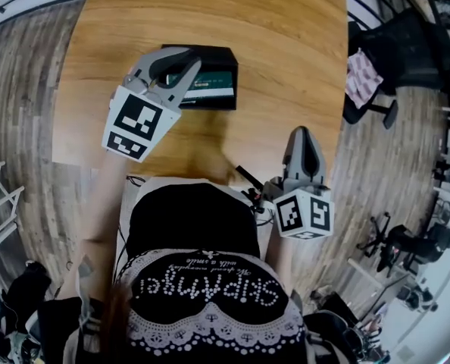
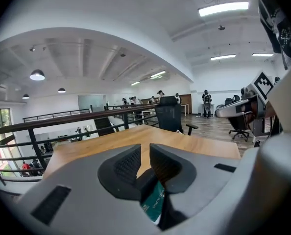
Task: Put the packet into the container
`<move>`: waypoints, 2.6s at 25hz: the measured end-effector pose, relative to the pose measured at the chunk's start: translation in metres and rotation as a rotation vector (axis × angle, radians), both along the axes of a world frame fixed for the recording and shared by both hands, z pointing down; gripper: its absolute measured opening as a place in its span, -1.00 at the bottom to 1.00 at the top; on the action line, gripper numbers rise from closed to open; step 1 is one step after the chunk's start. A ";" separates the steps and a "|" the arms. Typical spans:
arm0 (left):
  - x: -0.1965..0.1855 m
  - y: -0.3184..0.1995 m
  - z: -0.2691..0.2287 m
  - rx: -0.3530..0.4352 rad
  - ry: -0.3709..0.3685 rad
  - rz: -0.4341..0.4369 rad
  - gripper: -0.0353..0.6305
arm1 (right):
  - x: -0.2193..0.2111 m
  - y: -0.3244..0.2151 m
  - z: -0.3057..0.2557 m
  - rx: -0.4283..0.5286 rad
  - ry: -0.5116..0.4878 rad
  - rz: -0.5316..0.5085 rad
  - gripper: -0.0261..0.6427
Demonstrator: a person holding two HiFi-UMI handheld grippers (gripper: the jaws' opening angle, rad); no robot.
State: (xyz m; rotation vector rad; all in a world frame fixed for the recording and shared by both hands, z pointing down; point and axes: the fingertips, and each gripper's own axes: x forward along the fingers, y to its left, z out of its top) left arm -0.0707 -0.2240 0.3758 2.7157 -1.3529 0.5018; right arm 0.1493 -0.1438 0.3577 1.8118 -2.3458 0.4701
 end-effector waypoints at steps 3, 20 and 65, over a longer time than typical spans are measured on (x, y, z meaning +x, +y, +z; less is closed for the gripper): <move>-0.008 0.003 -0.019 0.035 0.038 -0.035 -0.68 | -0.002 -0.003 -0.008 0.015 0.001 -0.012 -0.81; -0.059 0.040 -0.090 0.148 0.174 -0.277 -0.80 | -0.008 0.001 -0.047 0.105 -0.003 -0.090 -0.81; -0.092 0.149 -0.049 0.065 0.280 -0.315 -0.80 | -0.047 0.074 -0.032 0.032 0.060 -0.089 -0.81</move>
